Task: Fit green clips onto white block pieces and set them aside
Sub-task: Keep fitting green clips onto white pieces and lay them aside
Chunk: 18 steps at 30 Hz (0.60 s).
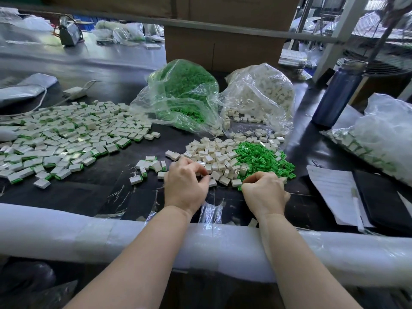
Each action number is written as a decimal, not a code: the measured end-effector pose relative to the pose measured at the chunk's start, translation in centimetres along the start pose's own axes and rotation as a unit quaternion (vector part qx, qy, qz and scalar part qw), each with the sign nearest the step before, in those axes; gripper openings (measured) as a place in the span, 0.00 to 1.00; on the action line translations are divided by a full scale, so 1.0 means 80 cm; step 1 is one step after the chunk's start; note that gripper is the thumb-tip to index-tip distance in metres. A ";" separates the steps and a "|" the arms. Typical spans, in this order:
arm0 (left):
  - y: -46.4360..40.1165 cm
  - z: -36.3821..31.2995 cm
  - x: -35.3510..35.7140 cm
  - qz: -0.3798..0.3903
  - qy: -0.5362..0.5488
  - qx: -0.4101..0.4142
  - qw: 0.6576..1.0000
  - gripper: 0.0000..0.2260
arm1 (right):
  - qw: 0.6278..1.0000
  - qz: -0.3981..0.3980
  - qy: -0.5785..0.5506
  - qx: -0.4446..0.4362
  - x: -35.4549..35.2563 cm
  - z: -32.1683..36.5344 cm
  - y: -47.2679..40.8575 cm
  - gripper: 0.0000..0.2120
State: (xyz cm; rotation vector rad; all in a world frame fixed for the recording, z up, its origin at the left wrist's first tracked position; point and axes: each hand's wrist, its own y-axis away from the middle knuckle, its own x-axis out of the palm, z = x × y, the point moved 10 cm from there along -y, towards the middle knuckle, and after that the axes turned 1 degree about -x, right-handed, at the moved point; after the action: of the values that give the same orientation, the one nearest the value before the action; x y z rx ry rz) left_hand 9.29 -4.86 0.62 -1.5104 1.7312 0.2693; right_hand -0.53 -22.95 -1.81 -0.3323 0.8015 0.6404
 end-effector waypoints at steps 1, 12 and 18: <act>0.001 -0.003 0.005 0.016 -0.005 0.009 1.000 0.05 | 1.000 0.002 0.011 0.001 0.001 0.000 0.000 0.09; 0.002 -0.004 0.026 0.091 0.021 0.022 0.995 0.08 | 0.998 -0.009 0.058 -0.032 0.002 0.006 0.002 0.06; 0.007 -0.014 0.029 0.116 0.126 0.037 0.984 0.07 | 0.996 -0.023 0.069 -0.052 0.002 0.009 0.001 0.05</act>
State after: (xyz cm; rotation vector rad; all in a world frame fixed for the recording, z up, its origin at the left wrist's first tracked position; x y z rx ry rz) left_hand 8.41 -7.11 -0.35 -1.3346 2.1001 0.1341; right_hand -0.08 -22.48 -1.47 -0.4920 0.8914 0.6228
